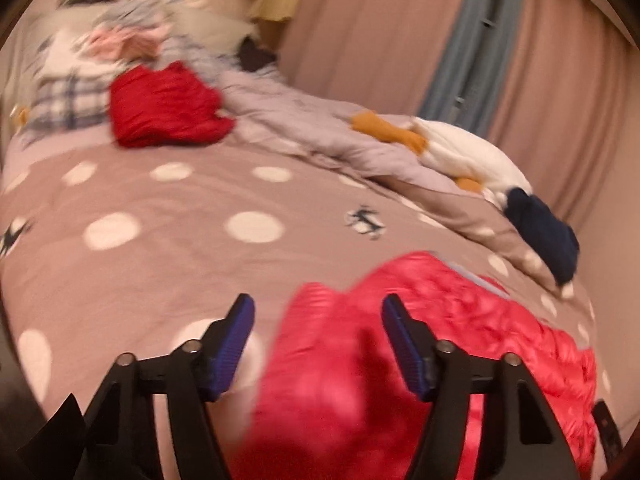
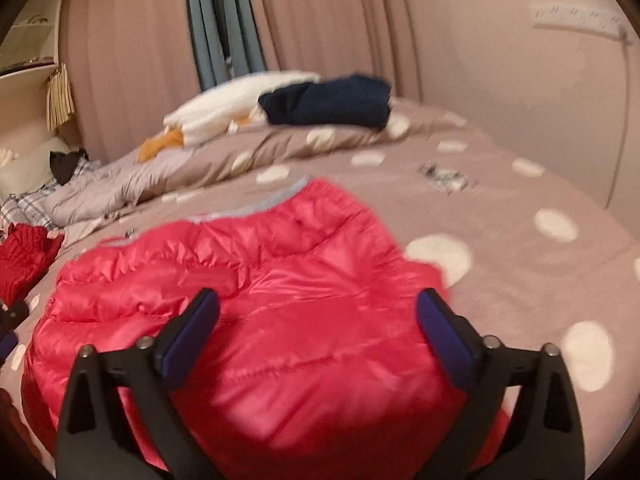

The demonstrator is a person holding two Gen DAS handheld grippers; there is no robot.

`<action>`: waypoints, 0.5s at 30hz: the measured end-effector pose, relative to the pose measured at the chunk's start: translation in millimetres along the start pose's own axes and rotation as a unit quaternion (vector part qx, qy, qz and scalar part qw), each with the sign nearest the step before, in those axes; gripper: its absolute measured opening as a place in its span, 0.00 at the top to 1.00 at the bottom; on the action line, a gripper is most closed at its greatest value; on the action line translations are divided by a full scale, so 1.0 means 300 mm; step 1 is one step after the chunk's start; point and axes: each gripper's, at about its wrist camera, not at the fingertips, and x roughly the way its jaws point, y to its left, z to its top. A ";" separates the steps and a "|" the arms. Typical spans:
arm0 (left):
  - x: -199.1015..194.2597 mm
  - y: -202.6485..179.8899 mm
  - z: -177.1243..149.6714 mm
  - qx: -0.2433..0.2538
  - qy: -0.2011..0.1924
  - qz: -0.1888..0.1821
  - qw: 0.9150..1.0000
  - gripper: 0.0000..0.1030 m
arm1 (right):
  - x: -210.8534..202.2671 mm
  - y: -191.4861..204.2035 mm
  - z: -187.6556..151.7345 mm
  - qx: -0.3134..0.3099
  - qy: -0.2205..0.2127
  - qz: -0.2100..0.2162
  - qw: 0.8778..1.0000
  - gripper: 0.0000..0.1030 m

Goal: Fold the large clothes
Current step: 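Grasp the folded jacket bundle with the left tool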

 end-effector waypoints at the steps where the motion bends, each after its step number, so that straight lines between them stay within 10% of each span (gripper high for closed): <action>1: 0.003 0.033 -0.003 -0.014 0.010 0.005 1.000 0.38 | -0.011 -0.019 0.006 0.014 0.002 0.004 1.000 0.01; 11: -0.034 0.176 -0.089 -0.080 0.081 -0.086 0.990 0.21 | 0.018 -0.280 -0.089 0.196 0.081 0.020 0.977 0.01; 15: 0.024 0.161 -0.149 -0.106 0.152 -0.142 0.972 0.21 | 0.059 -0.296 -0.149 0.227 0.107 0.033 0.968 0.03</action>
